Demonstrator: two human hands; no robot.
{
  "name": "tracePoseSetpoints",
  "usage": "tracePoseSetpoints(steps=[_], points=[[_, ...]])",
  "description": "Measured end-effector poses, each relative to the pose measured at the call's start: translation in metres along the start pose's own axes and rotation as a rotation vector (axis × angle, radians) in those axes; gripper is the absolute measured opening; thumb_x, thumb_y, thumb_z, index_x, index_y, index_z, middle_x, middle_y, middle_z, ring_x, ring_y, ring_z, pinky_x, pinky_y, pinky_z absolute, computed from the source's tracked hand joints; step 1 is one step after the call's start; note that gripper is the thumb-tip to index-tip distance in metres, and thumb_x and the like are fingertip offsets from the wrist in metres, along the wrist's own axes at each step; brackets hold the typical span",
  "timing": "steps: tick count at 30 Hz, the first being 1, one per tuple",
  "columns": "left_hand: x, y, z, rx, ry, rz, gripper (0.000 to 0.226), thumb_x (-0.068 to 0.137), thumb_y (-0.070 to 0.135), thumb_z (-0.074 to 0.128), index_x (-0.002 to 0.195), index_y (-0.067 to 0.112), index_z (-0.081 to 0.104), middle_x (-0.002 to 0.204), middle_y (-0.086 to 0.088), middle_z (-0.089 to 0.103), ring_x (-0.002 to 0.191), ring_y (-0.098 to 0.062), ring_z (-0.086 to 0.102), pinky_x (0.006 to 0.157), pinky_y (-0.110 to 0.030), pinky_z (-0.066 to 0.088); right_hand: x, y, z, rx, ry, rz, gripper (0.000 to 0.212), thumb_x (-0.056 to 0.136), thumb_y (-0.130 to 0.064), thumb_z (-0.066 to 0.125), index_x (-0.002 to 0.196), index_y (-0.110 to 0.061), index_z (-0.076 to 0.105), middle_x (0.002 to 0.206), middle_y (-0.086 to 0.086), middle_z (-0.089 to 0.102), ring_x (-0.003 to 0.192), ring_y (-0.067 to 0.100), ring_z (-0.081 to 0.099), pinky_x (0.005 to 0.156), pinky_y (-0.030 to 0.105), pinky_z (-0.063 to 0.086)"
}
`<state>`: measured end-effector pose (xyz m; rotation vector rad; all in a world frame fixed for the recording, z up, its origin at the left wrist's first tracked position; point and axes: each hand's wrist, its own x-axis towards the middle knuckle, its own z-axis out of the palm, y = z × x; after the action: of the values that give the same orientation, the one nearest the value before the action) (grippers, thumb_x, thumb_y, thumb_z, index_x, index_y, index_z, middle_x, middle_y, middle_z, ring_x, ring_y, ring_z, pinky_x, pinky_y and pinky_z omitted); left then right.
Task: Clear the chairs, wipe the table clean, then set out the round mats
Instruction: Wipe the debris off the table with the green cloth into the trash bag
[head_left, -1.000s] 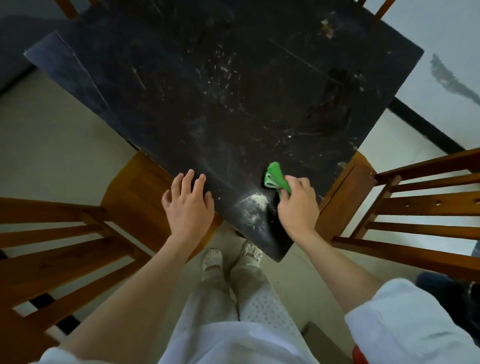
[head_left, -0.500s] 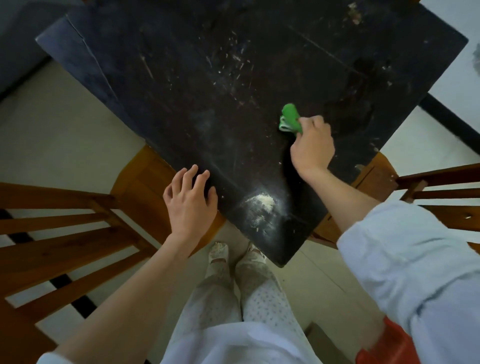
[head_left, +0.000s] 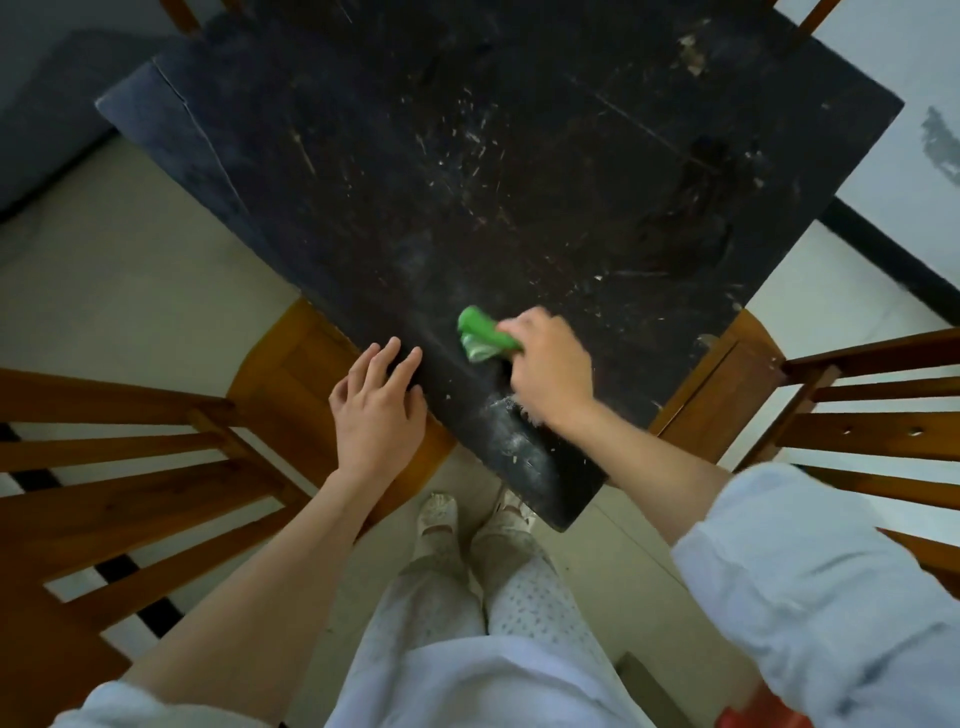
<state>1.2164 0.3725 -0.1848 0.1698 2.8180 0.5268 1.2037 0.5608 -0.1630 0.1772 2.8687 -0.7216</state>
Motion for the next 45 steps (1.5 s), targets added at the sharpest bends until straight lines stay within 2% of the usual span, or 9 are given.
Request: tracePoseSetpoints(steps=[5,10,14,18,28,34,37,40,45], points=[[0.002,0.001,-0.010,0.026,-0.060,-0.009,0.044,0.098,0.030,0.039,0.142,0.029,0.036,0.154,0.002,0.026,0.144,-0.019,0.011,0.114,-0.045,0.014,-0.055,0.004,-0.003,0.130,0.016,-0.151,0.038,0.079,0.000,0.049,0.110,-0.013,0.065,0.105,0.006,0.060,0.094,0.028,0.054,0.075,0.040,0.046],[0.005,0.011,-0.022,-0.012,-0.123,-0.035,0.047,0.098,0.033,0.038,0.144,0.024,0.033,0.154,-0.002,0.024,0.144,-0.022,0.010,0.116,-0.048,0.010,-0.067,0.020,-0.031,0.240,0.319,0.077,0.030,0.084,0.000,0.057,0.113,-0.008,0.063,0.105,0.008,0.059,0.096,0.023,0.055,0.083,0.035,0.046],[-0.001,0.030,-0.029,-0.016,-0.109,0.045,0.047,0.097,0.034,0.039,0.143,0.021,0.035,0.153,-0.004,0.026,0.144,-0.023,0.013,0.117,-0.048,0.010,-0.093,0.021,-0.049,0.436,0.379,0.336,0.028,0.090,-0.007,0.055,0.117,-0.010,0.060,0.107,0.001,0.056,0.099,0.011,0.051,0.085,0.021,0.041],[-0.017,0.072,-0.029,-0.046,-0.111,0.260,0.041,0.096,0.029,0.043,0.136,0.019,0.045,0.144,-0.003,0.041,0.136,-0.021,0.029,0.113,-0.045,0.019,-0.131,0.028,-0.065,0.794,0.336,0.589,0.031,0.091,-0.012,0.056,0.122,-0.013,0.056,0.105,-0.004,0.057,0.093,0.009,0.055,0.080,0.020,0.043],[-0.101,0.215,0.028,-0.059,-0.519,0.673,0.039,0.096,0.028,0.046,0.134,0.019,0.047,0.134,-0.001,0.050,0.122,-0.018,0.048,0.102,-0.033,0.041,-0.268,0.111,-0.080,0.956,0.451,0.993,0.026,0.088,-0.010,0.059,0.114,-0.014,0.061,0.093,0.002,0.061,0.081,0.015,0.056,0.066,0.022,0.041],[-0.175,0.345,0.099,0.051,-0.750,0.911,0.036,0.096,0.026,0.041,0.130,0.016,0.051,0.129,-0.005,0.054,0.116,-0.019,0.052,0.099,-0.031,0.041,-0.375,0.207,-0.108,1.041,0.717,1.218,0.026,0.087,0.004,0.054,0.113,0.003,0.058,0.069,0.004,0.055,0.043,-0.001,0.052,0.037,0.008,0.036],[-0.210,0.405,0.126,0.070,-0.797,0.951,0.038,0.096,0.025,0.040,0.131,0.014,0.049,0.132,-0.006,0.052,0.120,-0.020,0.049,0.101,-0.030,0.036,-0.412,0.255,-0.122,1.015,0.853,1.304,0.025,0.085,0.006,0.056,0.110,0.008,0.059,0.088,0.014,0.061,0.058,0.008,0.059,0.046,0.009,0.041],[-0.238,0.467,0.153,0.059,-0.816,0.980,0.037,0.095,0.022,0.043,0.129,0.012,0.051,0.131,-0.007,0.054,0.118,-0.021,0.052,0.099,-0.030,0.039,-0.443,0.303,-0.137,0.977,0.973,1.395,0.022,0.081,-0.003,0.062,0.102,-0.001,0.065,0.094,0.019,0.067,0.085,0.030,0.062,0.074,0.033,0.049],[-0.271,0.553,0.179,-0.021,-0.845,0.999,0.037,0.093,0.020,0.044,0.127,0.009,0.054,0.128,-0.009,0.057,0.114,-0.024,0.055,0.097,-0.033,0.043,-0.476,0.350,-0.177,1.008,1.157,1.433,0.014,0.083,-0.001,0.057,0.095,0.000,0.063,0.083,0.013,0.060,0.079,0.024,0.056,0.069,0.033,0.043]])
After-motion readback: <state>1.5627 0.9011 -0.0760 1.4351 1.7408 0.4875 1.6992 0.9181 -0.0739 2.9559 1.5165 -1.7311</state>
